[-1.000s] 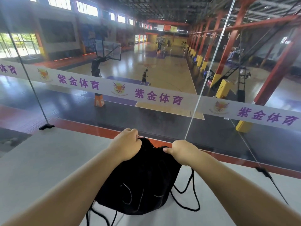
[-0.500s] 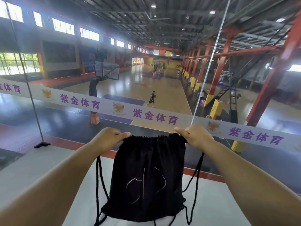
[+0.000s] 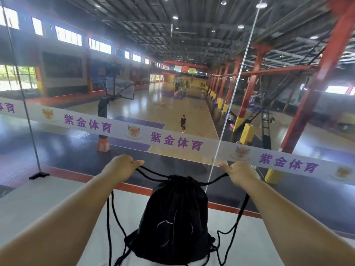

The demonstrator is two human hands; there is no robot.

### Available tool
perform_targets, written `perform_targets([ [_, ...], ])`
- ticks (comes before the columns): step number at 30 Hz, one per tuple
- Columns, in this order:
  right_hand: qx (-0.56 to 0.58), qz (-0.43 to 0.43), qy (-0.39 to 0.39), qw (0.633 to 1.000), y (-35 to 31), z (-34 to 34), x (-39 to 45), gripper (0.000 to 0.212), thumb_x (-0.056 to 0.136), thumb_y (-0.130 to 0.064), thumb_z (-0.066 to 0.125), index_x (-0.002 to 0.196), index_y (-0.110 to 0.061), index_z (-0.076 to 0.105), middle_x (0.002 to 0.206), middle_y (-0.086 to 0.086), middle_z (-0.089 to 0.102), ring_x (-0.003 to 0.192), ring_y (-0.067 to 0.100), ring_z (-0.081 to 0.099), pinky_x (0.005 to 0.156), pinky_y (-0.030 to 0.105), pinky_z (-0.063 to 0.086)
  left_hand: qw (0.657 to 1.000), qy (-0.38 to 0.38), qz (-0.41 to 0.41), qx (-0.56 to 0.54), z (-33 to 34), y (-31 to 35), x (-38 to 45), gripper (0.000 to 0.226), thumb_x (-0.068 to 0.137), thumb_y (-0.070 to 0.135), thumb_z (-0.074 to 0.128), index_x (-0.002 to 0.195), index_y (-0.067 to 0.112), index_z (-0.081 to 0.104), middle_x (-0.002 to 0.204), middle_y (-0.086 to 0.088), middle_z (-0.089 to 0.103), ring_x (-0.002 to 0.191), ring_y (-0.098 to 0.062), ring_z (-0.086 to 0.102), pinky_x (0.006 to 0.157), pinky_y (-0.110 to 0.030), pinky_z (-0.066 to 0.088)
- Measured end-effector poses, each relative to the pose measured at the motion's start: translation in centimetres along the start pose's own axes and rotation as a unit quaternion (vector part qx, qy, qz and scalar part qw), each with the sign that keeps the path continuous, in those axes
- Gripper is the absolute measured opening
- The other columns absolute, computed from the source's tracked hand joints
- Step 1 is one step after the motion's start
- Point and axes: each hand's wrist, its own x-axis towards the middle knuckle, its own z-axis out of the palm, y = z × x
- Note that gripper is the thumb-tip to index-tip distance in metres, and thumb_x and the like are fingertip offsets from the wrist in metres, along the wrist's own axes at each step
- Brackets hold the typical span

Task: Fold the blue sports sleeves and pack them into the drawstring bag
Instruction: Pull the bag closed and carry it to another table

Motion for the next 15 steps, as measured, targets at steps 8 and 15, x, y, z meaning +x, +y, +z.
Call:
perform_targets([
  [8, -0.015, -0.018, -0.188, 0.982, 0.6, 1.9, -0.7, 0.059, 0.074, -0.068, 0.061, 0.074, -0.009, 0.055, 0.069, 0.004, 0.056, 0.064, 0.019, 0.054, 0.068, 0.032, 0.046, 0.983, -0.179, 0.015, 0.034, 4.2, 1.6, -2.1, 0.114, 0.059, 0.049, 0.081, 0.147, 0.03, 0.01, 0.142, -0.013, 0.041, 0.114, -0.03, 0.054, 0.093, -0.039, 0.048],
  [15, 0.081, -0.092, -0.212, 0.97, 0.2, 5.1, -2.1, 0.067, 0.081, -0.041, 0.071, 0.138, -0.022, 0.042, 0.139, -0.002, 0.05, 0.127, 0.022, 0.049, 0.102, 0.036, 0.041, 0.987, -0.137, 0.086, 0.019, 6.9, 4.6, -1.7, 0.07, 0.08, 0.041, 0.069, 0.14, 0.027, 0.036, 0.142, -0.005, 0.035, 0.134, -0.031, 0.032, 0.104, -0.042, 0.039],
])
